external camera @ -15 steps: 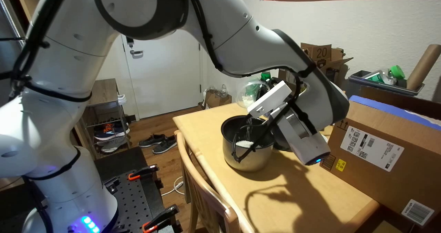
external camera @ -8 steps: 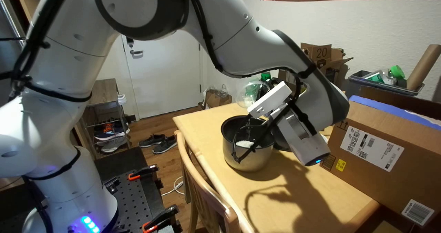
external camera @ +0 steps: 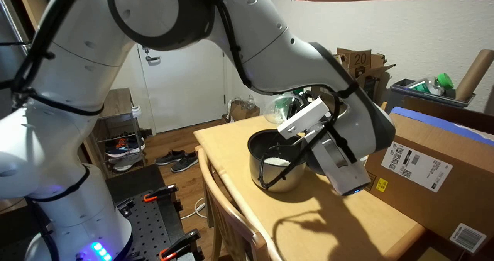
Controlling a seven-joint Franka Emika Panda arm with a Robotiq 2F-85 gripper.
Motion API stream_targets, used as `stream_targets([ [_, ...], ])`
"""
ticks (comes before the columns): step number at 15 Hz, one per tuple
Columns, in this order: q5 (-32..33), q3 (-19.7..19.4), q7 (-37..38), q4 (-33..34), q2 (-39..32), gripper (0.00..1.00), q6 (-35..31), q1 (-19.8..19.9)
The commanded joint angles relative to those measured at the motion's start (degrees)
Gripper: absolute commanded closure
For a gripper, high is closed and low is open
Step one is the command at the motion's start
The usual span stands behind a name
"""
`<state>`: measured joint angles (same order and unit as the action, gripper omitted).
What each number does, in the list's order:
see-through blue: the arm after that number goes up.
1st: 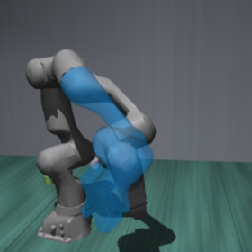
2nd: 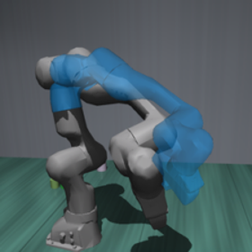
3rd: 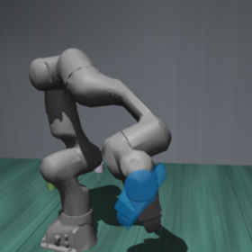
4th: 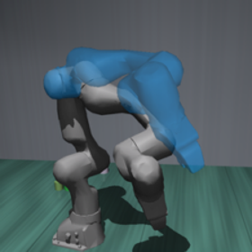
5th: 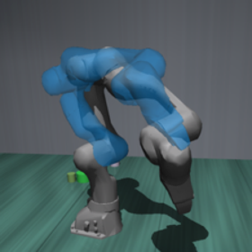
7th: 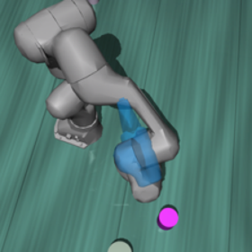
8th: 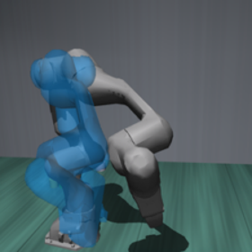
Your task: Pick the bowl and pour its contents into the bucket
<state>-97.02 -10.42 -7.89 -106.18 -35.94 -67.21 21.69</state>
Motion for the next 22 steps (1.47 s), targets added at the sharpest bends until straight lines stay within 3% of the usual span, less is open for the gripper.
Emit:
stream_targets([
  [1,-1.1,-0.8,-0.3,0.3,-1.0,0.98,3.2,0.4],
  [8,-0.8,-1.0,-0.2,0.4,-1.6,0.98,5.3,0.8],
  [14,0.5,-1.7,-0.3,-0.4,1.2,0.98,1.3,-1.9],
  [22,8.4,-2.6,-0.2,-2.3,10.2,0.98,-17.8,-11.1],
])
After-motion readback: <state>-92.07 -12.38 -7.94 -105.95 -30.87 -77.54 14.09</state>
